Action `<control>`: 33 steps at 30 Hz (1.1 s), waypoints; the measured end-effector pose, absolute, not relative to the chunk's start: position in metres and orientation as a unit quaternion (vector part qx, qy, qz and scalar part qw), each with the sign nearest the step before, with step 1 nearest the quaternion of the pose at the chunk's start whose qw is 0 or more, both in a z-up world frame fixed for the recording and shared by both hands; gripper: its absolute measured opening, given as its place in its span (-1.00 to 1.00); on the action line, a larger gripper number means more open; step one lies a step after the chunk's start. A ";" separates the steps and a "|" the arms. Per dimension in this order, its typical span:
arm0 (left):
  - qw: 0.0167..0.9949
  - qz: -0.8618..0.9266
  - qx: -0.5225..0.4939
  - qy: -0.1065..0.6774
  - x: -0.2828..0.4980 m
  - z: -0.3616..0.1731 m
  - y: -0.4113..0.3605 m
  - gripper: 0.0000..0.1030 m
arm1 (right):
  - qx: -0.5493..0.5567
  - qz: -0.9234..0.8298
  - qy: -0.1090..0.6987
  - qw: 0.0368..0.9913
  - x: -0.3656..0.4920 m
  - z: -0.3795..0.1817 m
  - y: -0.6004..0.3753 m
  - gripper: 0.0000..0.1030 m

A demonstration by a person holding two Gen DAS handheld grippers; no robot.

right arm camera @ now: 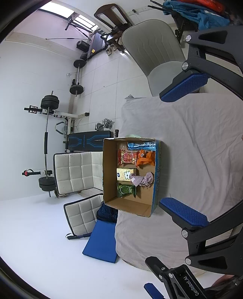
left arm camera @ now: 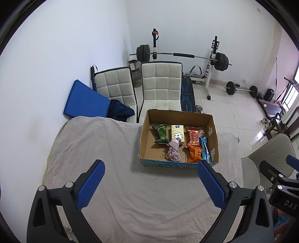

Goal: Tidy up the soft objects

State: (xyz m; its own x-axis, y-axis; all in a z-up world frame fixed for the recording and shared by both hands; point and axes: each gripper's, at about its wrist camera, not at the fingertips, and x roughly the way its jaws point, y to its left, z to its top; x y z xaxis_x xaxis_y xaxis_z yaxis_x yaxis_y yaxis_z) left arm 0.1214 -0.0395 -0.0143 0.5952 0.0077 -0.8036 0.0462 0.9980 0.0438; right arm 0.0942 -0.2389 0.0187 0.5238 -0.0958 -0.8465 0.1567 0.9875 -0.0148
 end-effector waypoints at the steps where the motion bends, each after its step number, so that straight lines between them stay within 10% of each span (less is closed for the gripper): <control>1: 0.892 -0.012 0.030 0.450 0.122 -0.015 -0.040 0.97 | 0.032 -0.072 0.482 0.873 0.094 0.019 -0.239 1.00; 33: 0.895 -0.024 0.039 0.444 0.119 -0.011 -0.037 0.97 | 0.026 -0.078 0.476 0.876 0.094 0.013 -0.235 1.00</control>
State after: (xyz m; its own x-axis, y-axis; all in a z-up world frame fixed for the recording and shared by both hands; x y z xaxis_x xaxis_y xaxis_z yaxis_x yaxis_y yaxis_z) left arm 0.1187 -0.0372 -0.0112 0.6043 -0.0088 -0.7967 0.0777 0.9958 0.0479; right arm 0.0937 -0.2348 0.0134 0.5355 -0.1113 -0.8372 0.1611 0.9865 -0.0281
